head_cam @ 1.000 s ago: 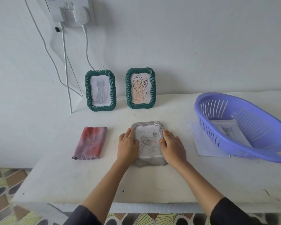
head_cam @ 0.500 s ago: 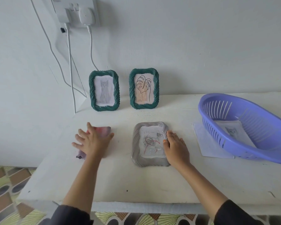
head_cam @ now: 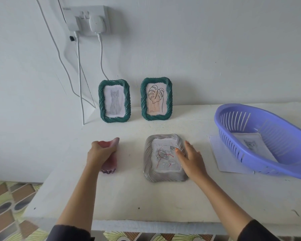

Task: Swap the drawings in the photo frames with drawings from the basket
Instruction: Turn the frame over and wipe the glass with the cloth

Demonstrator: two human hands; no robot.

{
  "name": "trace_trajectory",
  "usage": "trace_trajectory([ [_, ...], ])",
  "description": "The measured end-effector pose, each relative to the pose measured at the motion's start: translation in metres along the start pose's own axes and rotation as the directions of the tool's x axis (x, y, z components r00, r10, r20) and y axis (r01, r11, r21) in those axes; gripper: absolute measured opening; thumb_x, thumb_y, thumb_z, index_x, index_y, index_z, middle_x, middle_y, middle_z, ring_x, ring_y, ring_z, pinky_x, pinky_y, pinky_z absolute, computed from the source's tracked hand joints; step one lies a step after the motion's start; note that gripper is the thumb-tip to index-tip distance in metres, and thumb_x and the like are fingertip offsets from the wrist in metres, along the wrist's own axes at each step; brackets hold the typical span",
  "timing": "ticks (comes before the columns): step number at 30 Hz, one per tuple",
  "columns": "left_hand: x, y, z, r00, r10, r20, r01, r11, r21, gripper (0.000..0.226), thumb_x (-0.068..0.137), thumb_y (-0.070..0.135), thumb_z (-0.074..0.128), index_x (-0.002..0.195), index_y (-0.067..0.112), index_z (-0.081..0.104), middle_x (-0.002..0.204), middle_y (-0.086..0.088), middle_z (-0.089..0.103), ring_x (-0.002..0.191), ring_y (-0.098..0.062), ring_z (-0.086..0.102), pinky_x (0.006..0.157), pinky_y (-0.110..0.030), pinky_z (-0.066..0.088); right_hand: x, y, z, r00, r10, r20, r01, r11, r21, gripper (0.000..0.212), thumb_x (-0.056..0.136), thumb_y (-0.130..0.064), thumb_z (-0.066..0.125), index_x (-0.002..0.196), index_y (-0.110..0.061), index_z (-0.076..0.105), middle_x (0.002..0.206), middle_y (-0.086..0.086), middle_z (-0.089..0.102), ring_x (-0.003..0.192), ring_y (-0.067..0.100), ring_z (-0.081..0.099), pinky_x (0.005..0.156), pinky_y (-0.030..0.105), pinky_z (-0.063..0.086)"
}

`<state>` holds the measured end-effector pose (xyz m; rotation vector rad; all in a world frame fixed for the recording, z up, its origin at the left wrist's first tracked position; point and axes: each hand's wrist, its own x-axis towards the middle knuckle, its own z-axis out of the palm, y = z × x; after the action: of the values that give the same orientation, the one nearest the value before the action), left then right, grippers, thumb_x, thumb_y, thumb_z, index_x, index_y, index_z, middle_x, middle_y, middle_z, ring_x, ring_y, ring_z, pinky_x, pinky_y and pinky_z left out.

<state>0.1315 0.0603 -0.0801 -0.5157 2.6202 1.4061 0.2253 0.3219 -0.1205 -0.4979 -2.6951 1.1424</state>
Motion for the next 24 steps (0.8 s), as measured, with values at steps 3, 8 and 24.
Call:
trace_trajectory([
  [3, -0.019, 0.018, 0.004, 0.988, 0.043, 0.149, -0.016, 0.984, -0.178, 0.058, 0.068, 0.055, 0.071, 0.1, 0.009, 0.06, 0.08, -0.016, 0.066, 0.052, -0.026, 0.061, 0.045, -0.025, 0.044, -0.006, -0.02, -0.005, 1.0, -0.027, -0.013, 0.03, 0.976, 0.214, 0.072, 0.089, -0.049, 0.048, 0.147, -0.018, 0.019, 0.155, -0.002, 0.022, 0.143, 0.014, 0.018, 0.115, 0.03, 0.01],
  [8, -0.063, 0.063, 0.046, 0.936, 0.172, 0.306, -0.03, 0.908, -0.418, 0.056, 0.083, 0.033, 0.064, 0.129, 0.009, 0.042, 0.117, -0.016, 0.057, 0.092, -0.028, 0.061, 0.07, -0.036, 0.055, -0.004, -0.069, -0.005, 0.943, 0.002, 0.334, -0.242, 0.692, 0.68, 0.085, 0.069, -0.061, 0.059, 0.138, -0.015, 0.039, 0.13, 0.005, 0.052, 0.121, 0.02, 0.048, 0.098, 0.03, 0.035],
  [24, -0.032, -0.001, 0.107, 0.836, 0.52, 0.179, -0.546, 0.749, 0.376, 0.043, 0.097, 0.037, 0.032, 0.139, 0.035, 0.034, 0.144, 0.005, 0.041, 0.133, -0.028, 0.03, 0.11, -0.039, 0.024, 0.056, -0.034, -0.009, 0.86, -0.5, -0.104, 0.436, 0.825, -0.36, 0.026, 0.083, -0.003, 0.056, 0.108, -0.007, 0.048, 0.101, 0.011, 0.061, 0.079, 0.018, 0.05, 0.057, 0.026, 0.038],
])
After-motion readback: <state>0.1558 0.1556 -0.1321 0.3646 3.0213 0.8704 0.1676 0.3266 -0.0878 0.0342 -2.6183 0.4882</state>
